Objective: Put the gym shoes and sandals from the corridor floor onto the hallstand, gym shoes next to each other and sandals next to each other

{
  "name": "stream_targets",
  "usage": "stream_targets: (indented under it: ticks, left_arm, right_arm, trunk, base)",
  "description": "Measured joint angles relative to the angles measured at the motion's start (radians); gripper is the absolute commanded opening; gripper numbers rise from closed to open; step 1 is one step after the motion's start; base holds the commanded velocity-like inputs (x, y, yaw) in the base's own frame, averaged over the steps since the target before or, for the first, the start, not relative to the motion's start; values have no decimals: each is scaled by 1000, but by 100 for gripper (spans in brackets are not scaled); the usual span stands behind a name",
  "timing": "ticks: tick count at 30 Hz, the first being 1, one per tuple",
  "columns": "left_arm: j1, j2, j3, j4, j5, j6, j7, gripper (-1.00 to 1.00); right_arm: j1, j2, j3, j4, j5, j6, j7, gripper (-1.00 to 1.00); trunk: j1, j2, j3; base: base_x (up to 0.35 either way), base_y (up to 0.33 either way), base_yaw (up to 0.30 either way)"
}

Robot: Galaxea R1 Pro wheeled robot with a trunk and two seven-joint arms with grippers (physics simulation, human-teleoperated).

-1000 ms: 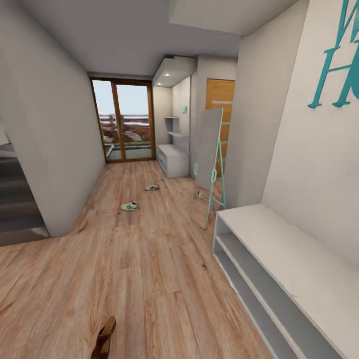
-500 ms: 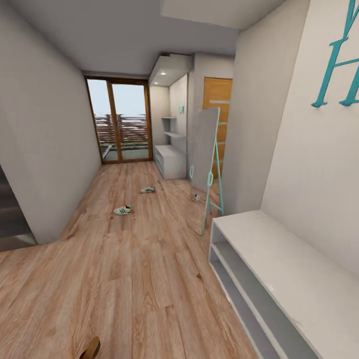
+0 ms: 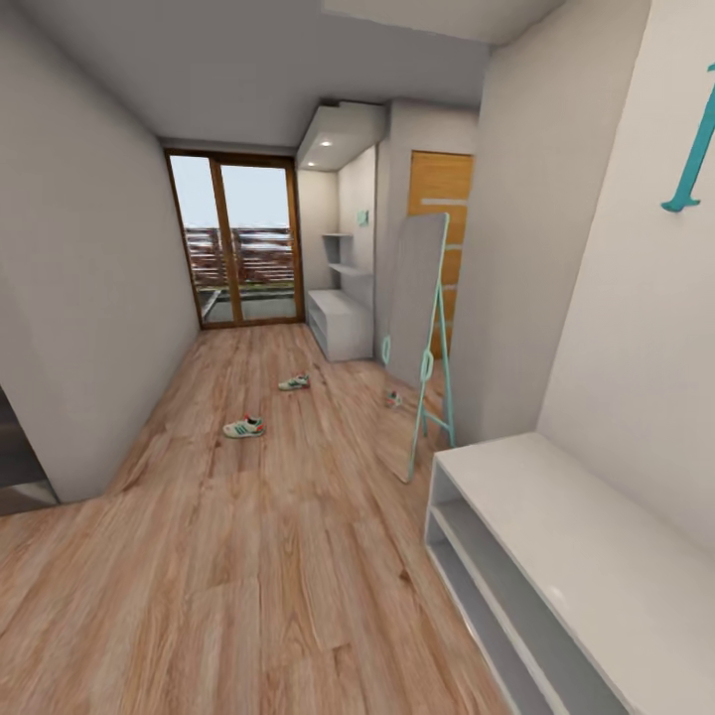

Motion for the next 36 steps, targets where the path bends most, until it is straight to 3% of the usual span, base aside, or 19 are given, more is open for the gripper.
stream_targets:
  ticks: [8,15,36]
  left_arm:
    - [0,0,0,0,0,0,0,100]
    - [0,-1,-1,0,-2,-1,-1,100]
    - [0,-1,-2,0,-2,-2,-1,100]
  right_arm:
    - [0,2,1,-3,-1,-1,0,100]
    - [0,3,0,-4,-1,-1,1,100]
    - [0,3,0,-4,-2,0,1,100]
  trunk:
    - [0,0,0]
    - [0,0,0]
    - [0,0,0]
  base:
    - [284,232,12]
    - [301,147,193]
    - [241,-151,30]
